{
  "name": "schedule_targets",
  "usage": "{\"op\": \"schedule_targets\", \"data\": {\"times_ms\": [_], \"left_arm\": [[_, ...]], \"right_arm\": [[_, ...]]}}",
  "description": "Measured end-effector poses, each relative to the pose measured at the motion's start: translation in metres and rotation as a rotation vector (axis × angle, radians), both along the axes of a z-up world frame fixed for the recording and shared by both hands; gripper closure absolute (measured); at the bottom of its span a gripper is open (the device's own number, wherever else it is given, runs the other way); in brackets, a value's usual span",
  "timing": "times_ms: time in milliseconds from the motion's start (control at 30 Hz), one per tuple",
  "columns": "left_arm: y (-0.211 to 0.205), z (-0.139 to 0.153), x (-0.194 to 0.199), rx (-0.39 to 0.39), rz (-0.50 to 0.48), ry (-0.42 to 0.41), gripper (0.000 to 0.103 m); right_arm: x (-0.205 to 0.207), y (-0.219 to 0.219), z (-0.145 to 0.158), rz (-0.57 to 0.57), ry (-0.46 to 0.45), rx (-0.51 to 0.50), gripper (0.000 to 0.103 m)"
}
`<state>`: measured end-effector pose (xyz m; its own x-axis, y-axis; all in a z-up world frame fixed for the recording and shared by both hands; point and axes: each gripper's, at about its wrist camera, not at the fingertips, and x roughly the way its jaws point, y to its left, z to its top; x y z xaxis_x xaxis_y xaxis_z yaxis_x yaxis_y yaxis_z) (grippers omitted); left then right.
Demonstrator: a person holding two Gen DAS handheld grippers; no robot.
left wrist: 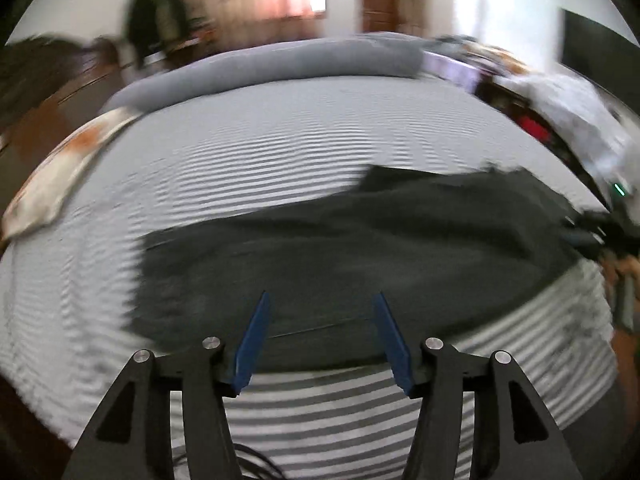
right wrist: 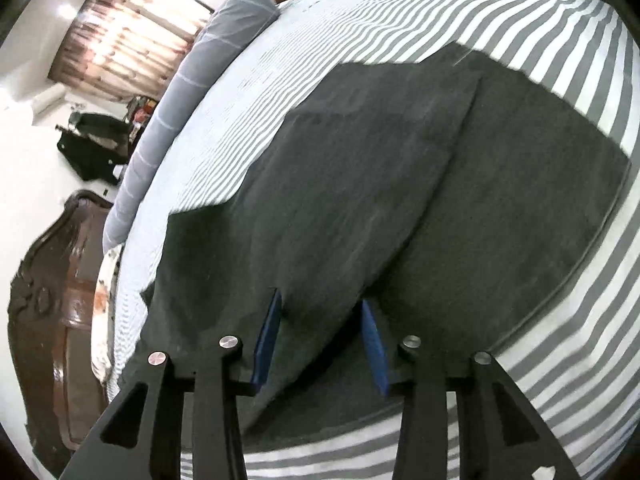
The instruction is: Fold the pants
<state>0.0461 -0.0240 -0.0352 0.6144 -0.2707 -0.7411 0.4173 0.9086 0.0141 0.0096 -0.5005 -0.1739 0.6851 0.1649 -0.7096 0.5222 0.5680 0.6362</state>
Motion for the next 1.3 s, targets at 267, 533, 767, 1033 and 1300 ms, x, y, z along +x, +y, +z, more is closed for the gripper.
{"op": "schedule_targets", "data": {"times_ms": [267, 533, 767, 1033, 1300], "left_arm": [[-0.153, -0.048, -0.024, 0.156, -0.362, -0.063, 0.047], [-0.226, -0.071, -0.029, 0.179, -0.502, -0.107, 0.047], [-0.257, -0.087, -0.023, 0.197, -0.521, -0.175, 0.048], [-0.262, -0.097, -0.039, 0.22, -0.579, -0.217, 0.052], [-0.275, -0.111, -0.031, 0.268, -0.573, -0.192, 0.054]], "right_arm": [[0.004, -0.044, -0.007, -0.015, -0.016, 0.065, 0.071], [0.02, -0.067, -0.01, 0.002, -0.029, 0.072, 0.073], [0.021, -0.082, -0.017, -0.01, -0.079, 0.126, 0.075], [0.019, -0.09, -0.022, -0.006, -0.104, 0.141, 0.08], [0.018, -0.1, -0.029, -0.049, -0.13, 0.187, 0.082]]}}
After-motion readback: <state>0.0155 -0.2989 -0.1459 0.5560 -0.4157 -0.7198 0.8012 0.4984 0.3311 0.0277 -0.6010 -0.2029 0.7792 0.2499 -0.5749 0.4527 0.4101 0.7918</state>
